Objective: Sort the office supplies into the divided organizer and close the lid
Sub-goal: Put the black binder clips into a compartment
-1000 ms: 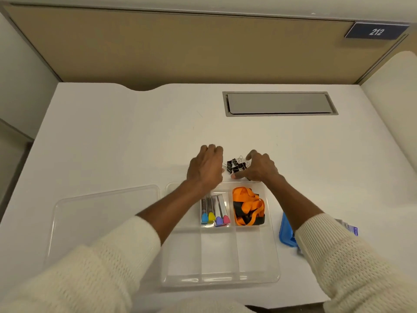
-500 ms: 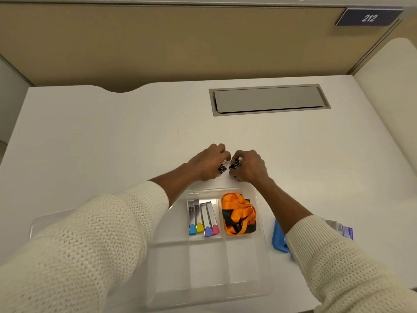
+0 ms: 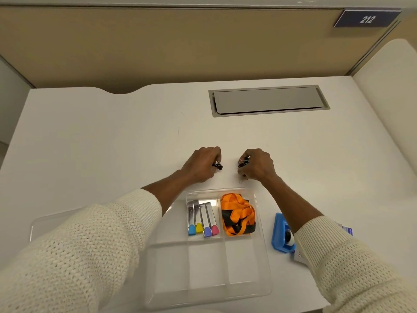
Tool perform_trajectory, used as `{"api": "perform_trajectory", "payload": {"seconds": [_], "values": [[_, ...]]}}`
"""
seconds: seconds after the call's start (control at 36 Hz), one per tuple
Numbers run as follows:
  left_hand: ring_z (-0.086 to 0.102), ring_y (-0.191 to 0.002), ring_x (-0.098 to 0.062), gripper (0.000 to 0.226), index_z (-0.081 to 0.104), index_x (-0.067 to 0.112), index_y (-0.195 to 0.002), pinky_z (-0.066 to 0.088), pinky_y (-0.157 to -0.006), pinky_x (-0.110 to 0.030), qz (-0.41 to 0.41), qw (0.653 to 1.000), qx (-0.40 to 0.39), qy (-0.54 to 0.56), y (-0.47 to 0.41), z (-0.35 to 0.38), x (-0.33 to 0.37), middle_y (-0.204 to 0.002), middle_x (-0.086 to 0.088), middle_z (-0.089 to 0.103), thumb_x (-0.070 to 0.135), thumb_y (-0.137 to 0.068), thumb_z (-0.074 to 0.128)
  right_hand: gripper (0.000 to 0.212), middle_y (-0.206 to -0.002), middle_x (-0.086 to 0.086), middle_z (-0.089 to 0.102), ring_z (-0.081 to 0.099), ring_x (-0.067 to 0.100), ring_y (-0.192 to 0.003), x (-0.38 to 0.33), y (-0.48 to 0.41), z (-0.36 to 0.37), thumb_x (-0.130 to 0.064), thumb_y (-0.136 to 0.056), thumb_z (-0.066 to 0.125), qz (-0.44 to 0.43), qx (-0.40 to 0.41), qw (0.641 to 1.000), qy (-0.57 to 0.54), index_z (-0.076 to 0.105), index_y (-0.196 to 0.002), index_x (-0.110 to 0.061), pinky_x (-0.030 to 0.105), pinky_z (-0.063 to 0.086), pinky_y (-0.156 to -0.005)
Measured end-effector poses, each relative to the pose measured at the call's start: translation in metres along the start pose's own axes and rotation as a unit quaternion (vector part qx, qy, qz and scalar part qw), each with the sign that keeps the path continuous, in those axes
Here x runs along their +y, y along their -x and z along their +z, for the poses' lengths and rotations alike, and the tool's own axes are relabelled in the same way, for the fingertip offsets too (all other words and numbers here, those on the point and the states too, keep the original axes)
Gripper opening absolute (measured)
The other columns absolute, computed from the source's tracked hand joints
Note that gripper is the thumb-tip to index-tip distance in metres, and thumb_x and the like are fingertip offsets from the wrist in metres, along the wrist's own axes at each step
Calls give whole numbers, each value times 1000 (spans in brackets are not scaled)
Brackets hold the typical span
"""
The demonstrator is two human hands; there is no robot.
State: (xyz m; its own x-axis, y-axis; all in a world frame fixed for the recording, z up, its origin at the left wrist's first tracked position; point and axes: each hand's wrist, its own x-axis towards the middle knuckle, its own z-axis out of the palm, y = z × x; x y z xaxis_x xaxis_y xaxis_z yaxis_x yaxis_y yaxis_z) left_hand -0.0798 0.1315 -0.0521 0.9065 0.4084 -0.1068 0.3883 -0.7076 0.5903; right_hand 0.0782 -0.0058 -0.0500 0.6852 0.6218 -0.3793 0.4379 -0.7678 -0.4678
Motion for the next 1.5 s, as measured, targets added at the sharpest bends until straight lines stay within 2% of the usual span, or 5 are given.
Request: {"api": "perform_trajectory", "payload": {"seconds": [0.31, 0.58, 1.0, 1.36, 1.5], "values": [[71, -65, -19, 24, 64, 16, -91, 62, -67, -45, -102, 982, 80, 134, 23, -17, -6, -86, 0, 71, 5, -77, 80, 45, -101, 2, 59, 64, 24, -81, 2, 8, 13, -37, -56, 95, 5, -25, 998, 63, 66, -89, -28, 34, 58, -70], [75, -59, -19, 22, 66, 12, -91, 53, -49, -18, -174, 951, 130, 221, 52, -32, 0, -91, -3, 70, 7, -79, 83, 26, -95, 6, 66, 66, 27, -74, -3, 7, 27, -5, -60, 79, 19, 12, 998, 54, 68, -73, -24, 26, 50, -59], [76, -60, -16, 23, 67, 12, -93, 63, -58, -29, -211, 931, 161, 252, 101, -73, 2, -96, -4, 71, 9, -79, 85, 10, -93, 8, 66, 65, 27, -69, -13, 14, 37, -16, -75, 75, 8, 94, 994, 58, 73, -85, -16, 34, 58, -64], [74, -60, -15, 25, 68, 13, -93, 50, -48, -11, -243, 942, 131, 189, 161, -85, 3, -92, -2, 69, 9, -77, 87, 19, -79, -11, 71, 71, 13, -72, -99, 99, 0, -15, -68, 85, -118, 12, 990, -79, 73, -78, -26, 35, 60, -68], [73, -56, -12, 25, 66, 19, -87, 61, -57, -26, -268, 945, 108, 150, 187, -65, 2, -86, 1, 71, 12, -76, 87, 20, -73, -10, 72, 71, 10, -66, -124, 148, 27, -12, -66, 81, -143, -90, 982, -83, 72, -76, -28, 34, 62, -68]]}}
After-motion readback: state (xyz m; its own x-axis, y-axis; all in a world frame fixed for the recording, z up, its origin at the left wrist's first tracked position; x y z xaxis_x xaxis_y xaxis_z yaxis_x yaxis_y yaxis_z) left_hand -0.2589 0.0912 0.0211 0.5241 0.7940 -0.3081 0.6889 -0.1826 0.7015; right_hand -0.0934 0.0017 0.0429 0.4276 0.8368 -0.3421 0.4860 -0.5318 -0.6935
